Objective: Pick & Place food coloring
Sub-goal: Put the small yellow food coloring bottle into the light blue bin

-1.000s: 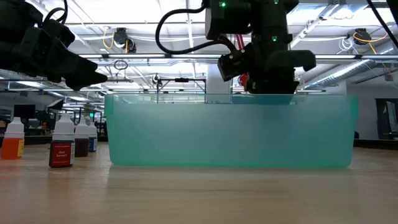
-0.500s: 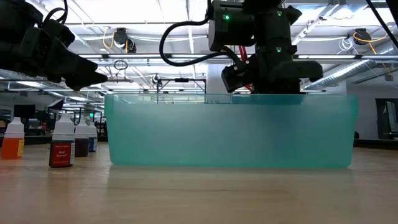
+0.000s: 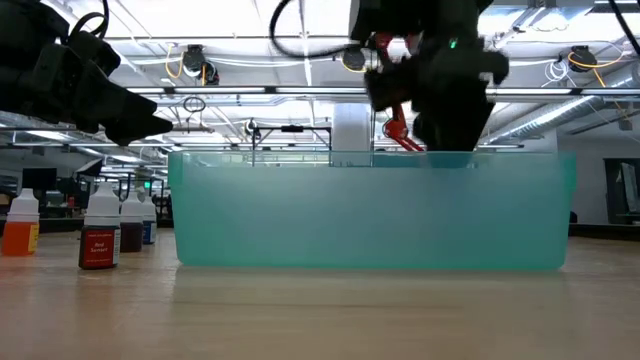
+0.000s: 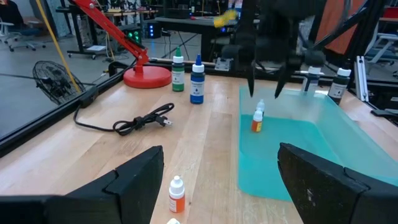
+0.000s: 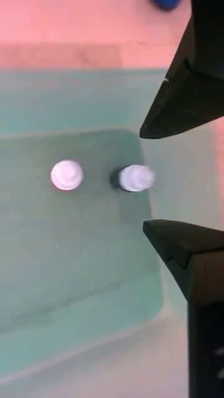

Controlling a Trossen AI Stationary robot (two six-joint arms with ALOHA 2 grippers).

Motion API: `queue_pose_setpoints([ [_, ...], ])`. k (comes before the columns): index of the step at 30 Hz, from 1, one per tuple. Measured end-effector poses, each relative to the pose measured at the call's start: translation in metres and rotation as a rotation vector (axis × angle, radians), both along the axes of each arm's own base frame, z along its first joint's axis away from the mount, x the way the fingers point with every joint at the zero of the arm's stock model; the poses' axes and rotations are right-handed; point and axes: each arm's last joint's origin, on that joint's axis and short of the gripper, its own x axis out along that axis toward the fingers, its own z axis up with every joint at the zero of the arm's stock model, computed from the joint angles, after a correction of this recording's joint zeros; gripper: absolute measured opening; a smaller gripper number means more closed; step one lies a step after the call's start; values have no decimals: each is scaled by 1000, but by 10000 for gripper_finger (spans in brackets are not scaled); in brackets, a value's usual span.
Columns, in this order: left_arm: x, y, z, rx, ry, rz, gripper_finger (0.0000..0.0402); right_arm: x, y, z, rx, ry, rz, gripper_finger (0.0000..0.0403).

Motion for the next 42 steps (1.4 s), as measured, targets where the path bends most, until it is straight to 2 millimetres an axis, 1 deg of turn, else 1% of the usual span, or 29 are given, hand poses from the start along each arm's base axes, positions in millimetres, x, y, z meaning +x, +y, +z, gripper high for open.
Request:
queue_pose_setpoints([
  [2,0,0,0,0,0,0,310,-10,-1,17,5,-17,-37,219],
  [5,0,0,0,0,0,0,310,-29,-2,47,-18,-72,-83,220],
  [7,0,0,0,0,0,0,310,-47,0,66,-85,-128,-81,220],
  [9,0,0,0,0,0,0,310,-67,1,82,-169,-195,-86,221],
  [12,0,0,0,0,1,0,310,-99,-3,95,-295,-292,-95,221],
  [14,0,0,0,0,0,0,310,-121,-5,97,-328,-353,-147,219],
  [17,0,0,0,0,1,0,310,-146,-9,85,-331,-488,-271,216],
  [19,0,0,0,0,0,0,310,-158,-11,67,-332,-591,-311,216],
  [21,0,0,0,0,0,0,310,-164,-13,43,-324,-692,-271,216],
  [24,0,0,0,0,0,0,310,-168,-17,11,-283,-885,-212,219],
  [28,0,0,0,0,1,0,310,-174,-23,-17,-195,-1171,-57,218],
  [30,0,0,0,0,0,0,310,-181,-29,-26,-191,-1283,-41,216],
  [31,0,0,0,0,0,0,310,-185,-33,-31,-197,-1308,-46,216],
  [35,0,0,0,0,0,0,310,-198,-45,-47,-226,-1338,-101,216],
  [39,0,0,0,0,0,0,310,-206,-52,-42,-260,-1400,-115,220],
  [42,0,0,0,0,0,0,310,-212,-55,-42,-299,-1387,-123,221],
])
